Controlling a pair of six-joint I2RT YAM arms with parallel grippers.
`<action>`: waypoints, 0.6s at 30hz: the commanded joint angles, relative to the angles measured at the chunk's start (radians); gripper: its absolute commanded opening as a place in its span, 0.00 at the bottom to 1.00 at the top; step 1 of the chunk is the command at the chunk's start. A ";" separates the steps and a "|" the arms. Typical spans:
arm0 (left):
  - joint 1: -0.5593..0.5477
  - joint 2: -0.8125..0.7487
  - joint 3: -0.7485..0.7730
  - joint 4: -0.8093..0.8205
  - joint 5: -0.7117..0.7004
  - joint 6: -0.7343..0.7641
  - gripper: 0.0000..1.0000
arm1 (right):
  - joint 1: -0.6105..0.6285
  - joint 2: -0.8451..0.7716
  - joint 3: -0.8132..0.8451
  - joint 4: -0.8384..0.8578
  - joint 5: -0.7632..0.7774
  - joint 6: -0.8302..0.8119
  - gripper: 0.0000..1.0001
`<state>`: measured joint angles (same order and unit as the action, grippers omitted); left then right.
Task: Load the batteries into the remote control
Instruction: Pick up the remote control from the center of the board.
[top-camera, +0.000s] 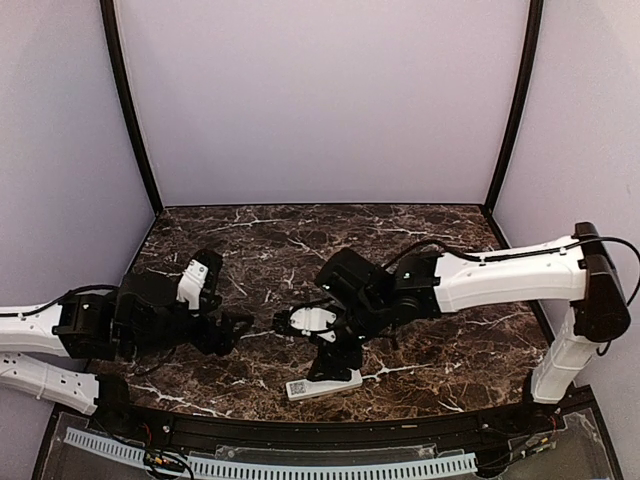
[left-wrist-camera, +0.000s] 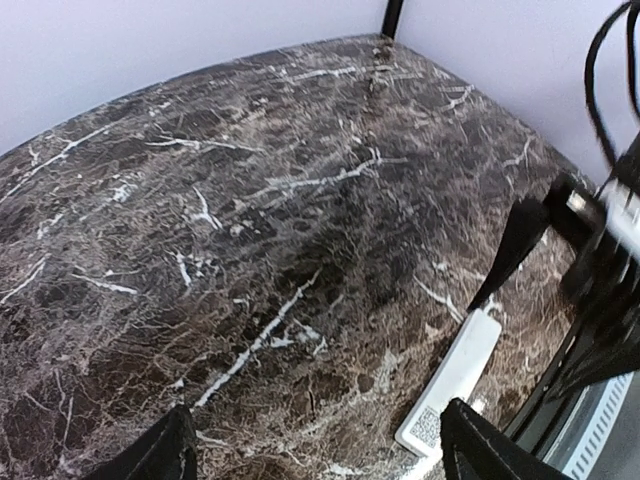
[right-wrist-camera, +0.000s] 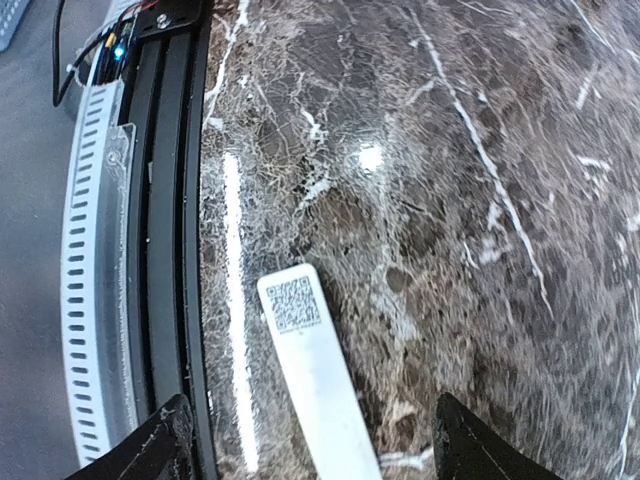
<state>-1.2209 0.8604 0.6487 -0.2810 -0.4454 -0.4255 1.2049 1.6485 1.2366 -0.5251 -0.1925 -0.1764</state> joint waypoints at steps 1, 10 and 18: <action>0.047 -0.050 -0.027 -0.009 -0.078 0.037 0.85 | 0.002 0.185 0.093 0.000 -0.094 -0.284 0.78; 0.228 -0.004 -0.029 0.016 -0.029 0.034 0.89 | 0.018 0.345 0.141 0.031 -0.057 -0.295 0.76; 0.341 0.066 -0.017 0.042 0.018 0.005 0.90 | 0.044 0.404 0.144 0.000 -0.030 -0.302 0.53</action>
<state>-0.9195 0.9245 0.6426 -0.2623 -0.4534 -0.4046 1.2297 2.0274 1.3636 -0.5159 -0.2325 -0.4694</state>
